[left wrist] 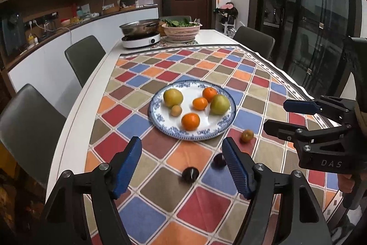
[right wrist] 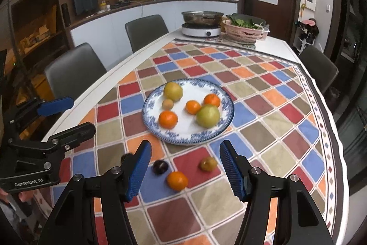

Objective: Organize fruits
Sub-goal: 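Lower the orange and green apple onto the plate and open both tools, then withdraw both open tools from the plate toward the remaining fruit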

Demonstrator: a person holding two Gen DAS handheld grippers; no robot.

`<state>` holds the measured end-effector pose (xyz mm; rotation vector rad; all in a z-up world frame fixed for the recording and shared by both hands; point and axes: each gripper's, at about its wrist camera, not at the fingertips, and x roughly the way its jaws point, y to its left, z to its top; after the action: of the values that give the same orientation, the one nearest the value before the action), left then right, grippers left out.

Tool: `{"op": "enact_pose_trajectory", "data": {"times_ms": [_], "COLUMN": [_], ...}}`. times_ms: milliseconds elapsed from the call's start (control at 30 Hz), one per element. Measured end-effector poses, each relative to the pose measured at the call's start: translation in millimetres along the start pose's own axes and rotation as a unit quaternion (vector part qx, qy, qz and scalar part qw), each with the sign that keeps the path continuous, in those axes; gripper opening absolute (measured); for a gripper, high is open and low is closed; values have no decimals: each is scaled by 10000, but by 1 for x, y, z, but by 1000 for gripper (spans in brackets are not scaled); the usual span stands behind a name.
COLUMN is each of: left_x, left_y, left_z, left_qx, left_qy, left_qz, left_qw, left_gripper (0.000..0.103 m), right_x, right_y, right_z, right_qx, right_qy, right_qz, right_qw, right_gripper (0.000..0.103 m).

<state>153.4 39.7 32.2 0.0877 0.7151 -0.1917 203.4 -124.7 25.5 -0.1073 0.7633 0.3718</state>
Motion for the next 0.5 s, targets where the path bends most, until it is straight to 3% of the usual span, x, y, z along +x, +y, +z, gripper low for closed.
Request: {"op": "enact_pose_trajectory", "data": {"times_ms": [500], "left_x": [23], "left_y": [3], "left_z": [-37], "left_qx": [39], "left_qy": [342], "left_qz": [-124], "left_qw": [9993], "left_gripper": [72], "right_x": [24], "right_y": [17], "right_z": [-34], "right_qx": [-217], "right_qy": [446], "right_qz": [73], "right_qw": [9987], "right_gripper": [63]}}
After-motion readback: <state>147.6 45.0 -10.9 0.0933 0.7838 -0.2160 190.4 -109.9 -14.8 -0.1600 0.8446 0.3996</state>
